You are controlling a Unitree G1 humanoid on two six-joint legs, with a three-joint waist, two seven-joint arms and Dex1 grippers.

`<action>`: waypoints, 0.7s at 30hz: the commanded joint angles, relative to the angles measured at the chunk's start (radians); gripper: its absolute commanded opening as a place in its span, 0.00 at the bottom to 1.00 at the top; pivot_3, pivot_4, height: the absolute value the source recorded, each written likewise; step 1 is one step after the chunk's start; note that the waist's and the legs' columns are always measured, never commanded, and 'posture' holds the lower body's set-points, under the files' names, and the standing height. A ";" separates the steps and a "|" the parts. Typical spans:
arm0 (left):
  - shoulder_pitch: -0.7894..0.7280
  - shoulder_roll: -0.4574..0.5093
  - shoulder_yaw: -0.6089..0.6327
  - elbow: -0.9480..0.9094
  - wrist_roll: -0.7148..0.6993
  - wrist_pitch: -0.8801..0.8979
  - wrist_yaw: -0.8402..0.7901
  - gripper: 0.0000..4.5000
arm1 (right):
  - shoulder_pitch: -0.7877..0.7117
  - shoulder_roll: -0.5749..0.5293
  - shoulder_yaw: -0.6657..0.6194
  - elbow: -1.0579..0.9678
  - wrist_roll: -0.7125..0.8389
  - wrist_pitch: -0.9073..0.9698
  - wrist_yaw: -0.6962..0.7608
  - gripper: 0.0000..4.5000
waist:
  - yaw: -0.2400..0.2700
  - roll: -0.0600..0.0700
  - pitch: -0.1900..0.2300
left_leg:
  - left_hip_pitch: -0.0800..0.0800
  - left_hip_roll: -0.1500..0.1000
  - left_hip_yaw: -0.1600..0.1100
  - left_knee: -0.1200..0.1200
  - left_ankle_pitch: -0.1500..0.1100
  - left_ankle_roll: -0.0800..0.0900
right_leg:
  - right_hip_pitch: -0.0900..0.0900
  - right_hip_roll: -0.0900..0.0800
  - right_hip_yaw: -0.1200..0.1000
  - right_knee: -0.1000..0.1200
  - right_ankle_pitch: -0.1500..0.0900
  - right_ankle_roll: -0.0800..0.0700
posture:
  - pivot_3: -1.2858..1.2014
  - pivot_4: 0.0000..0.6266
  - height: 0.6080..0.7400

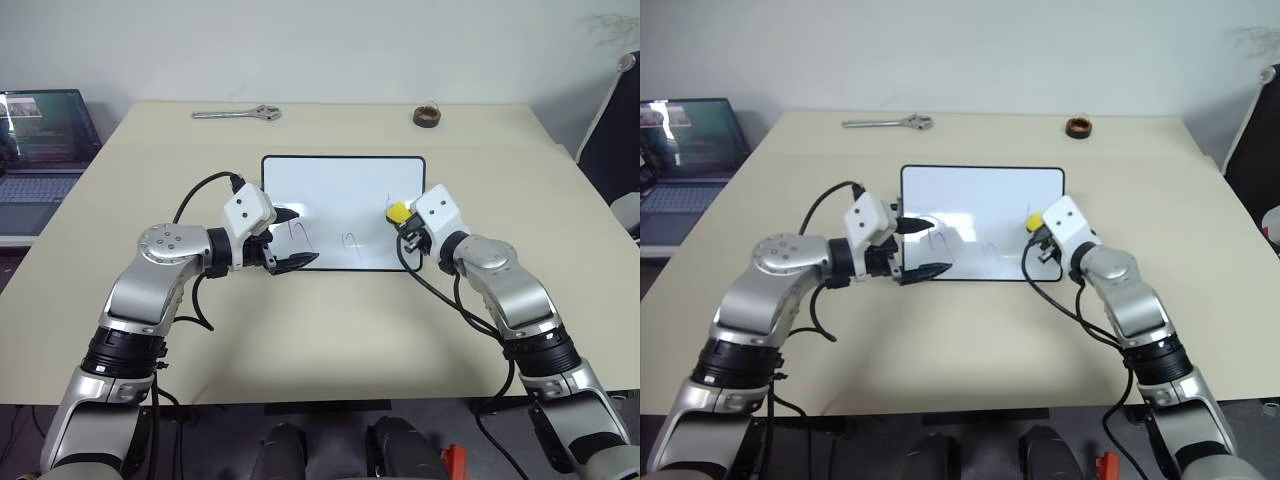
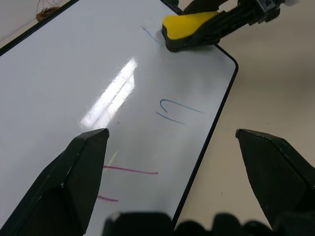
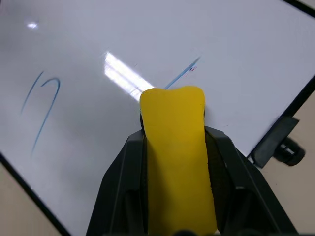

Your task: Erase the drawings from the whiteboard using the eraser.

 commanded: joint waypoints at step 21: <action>0.020 0.010 0.010 -0.015 0.010 -0.051 -0.017 1.00 | -0.050 0.035 -0.001 0.134 -0.123 -0.040 0.059 0.27 | -0.001 0.000 0.000 | 0.001 0.000 0.000 0.004 0.000 0.000 | 0.000 0.001 0.002 0.005 0.000 0.000 | 0.52 0.24 1.00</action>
